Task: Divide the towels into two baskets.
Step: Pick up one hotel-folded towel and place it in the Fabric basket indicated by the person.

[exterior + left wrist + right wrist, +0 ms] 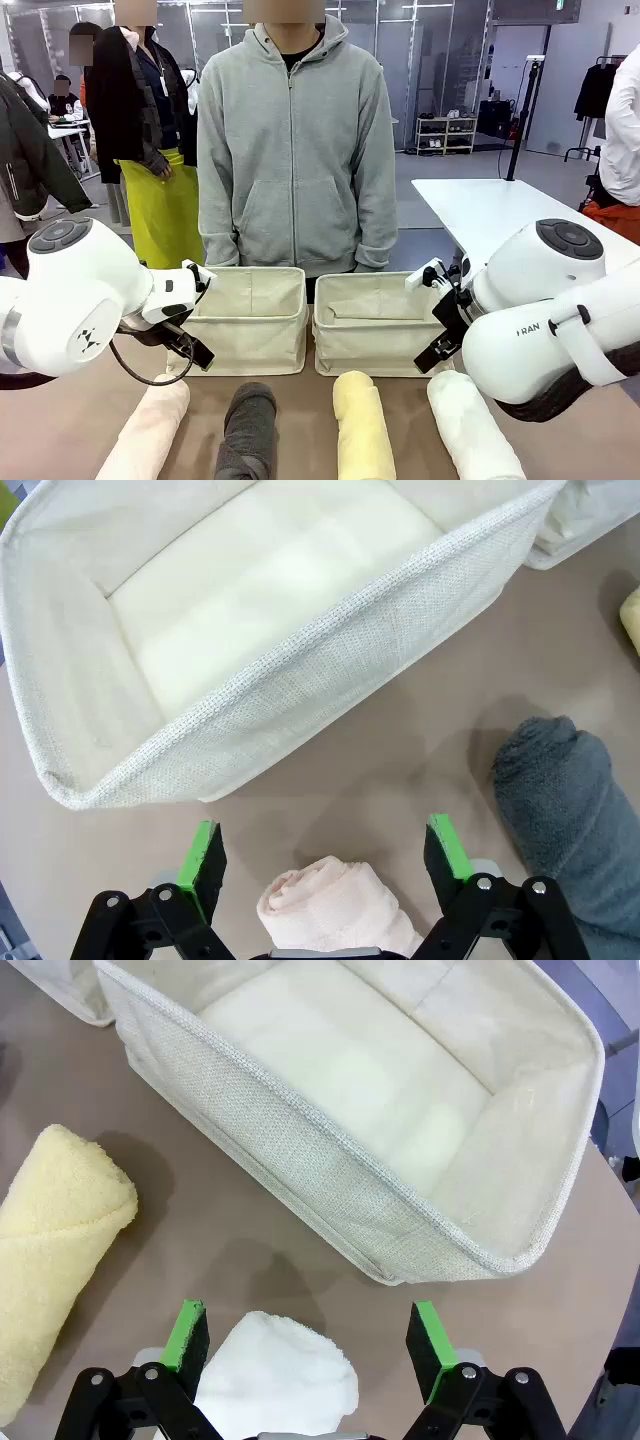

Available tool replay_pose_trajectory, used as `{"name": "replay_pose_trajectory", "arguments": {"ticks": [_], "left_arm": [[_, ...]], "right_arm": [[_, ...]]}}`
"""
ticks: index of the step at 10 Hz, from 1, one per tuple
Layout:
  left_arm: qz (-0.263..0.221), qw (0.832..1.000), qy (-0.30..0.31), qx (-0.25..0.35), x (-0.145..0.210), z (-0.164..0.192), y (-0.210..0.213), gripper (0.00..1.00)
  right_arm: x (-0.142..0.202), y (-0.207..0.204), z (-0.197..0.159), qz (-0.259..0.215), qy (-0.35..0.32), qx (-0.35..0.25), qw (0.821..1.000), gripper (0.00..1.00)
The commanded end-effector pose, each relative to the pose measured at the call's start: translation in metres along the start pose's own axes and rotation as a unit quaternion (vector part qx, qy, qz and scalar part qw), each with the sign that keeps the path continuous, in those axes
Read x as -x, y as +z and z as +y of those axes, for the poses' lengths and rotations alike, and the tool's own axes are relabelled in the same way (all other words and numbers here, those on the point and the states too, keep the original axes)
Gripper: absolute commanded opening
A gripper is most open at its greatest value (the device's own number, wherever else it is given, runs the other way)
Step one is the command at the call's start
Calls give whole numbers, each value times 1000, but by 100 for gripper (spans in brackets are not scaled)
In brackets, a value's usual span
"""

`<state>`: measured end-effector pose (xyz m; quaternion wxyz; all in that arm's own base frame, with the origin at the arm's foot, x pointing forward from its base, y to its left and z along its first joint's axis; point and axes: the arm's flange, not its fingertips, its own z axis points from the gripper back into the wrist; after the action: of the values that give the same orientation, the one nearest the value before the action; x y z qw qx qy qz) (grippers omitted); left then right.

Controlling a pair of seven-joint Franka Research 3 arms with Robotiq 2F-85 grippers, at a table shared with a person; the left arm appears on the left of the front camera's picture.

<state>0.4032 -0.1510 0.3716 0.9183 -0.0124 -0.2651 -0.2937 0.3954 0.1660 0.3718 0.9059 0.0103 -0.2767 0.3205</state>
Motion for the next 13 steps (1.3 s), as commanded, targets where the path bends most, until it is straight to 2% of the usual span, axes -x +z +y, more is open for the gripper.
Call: {"name": "replay_pose_trajectory", "arguments": {"ticks": [1, 11, 13], "left_arm": [[0, 1000, 0, 0, 0, 0, 0, 100], [0, 1000, -1, 0, 0, -1, 0, 100], [10, 999, 4, 41, -15, 14, 31, 100]], "right_arm": [[0, 0, 0, 0, 0, 0, 1000, 100], [0, 0, -1, 0, 0, 0, 1000, 100], [-11, 30, -11, 0, -19, -58, 998, 100]]}}
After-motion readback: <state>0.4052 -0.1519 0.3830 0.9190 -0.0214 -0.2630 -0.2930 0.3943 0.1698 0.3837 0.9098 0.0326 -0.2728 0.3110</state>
